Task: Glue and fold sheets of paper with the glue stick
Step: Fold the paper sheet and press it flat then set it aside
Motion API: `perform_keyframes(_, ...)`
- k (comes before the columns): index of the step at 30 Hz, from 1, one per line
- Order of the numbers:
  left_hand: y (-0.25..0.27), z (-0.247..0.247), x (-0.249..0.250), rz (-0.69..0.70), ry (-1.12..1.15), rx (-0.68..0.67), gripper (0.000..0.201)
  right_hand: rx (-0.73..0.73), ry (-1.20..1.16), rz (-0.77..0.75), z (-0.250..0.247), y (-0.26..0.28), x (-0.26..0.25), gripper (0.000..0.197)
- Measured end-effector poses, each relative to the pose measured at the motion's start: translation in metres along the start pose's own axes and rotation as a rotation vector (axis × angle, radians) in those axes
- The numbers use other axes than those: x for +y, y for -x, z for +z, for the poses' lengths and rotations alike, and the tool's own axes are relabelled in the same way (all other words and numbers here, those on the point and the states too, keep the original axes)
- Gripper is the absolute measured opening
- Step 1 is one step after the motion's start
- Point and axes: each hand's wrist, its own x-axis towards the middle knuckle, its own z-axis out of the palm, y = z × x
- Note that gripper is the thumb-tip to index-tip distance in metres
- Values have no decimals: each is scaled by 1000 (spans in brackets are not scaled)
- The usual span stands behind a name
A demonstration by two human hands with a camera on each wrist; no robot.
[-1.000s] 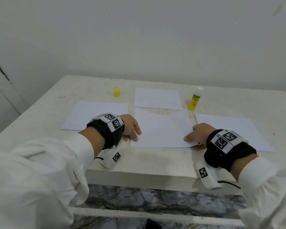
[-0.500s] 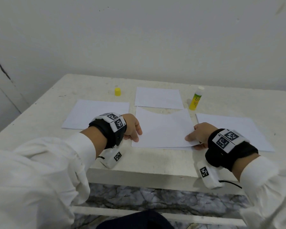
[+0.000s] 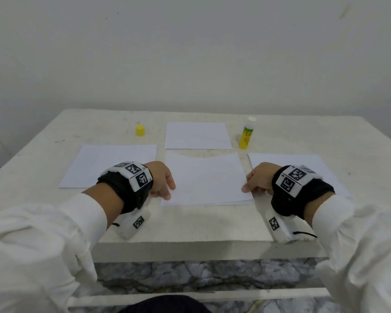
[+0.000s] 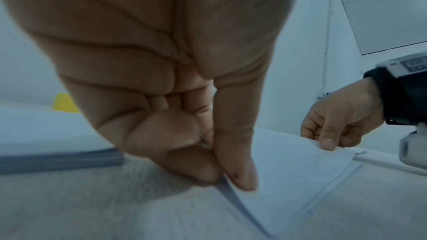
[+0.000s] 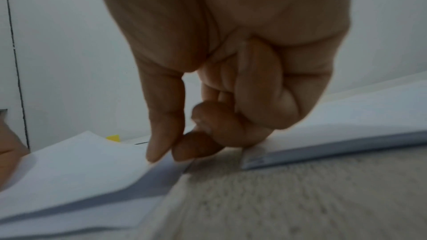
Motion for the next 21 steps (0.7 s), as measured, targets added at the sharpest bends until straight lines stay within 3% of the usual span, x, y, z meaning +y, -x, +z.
perform_keyframes(5, -2, 1, -1, -2, -11, -8, 23, -23, 17, -53, 1, -5, 6, 21)
perform_keyframes(16, -3, -1, 1, -18, -48, -12, 23, -12, 136, -85, 3, -7, 5, 16)
perform_keyframes(21, -1, -1, 2, -21, -79, -6, 22, -18, 182, -80, 5, -10, 5, 30)
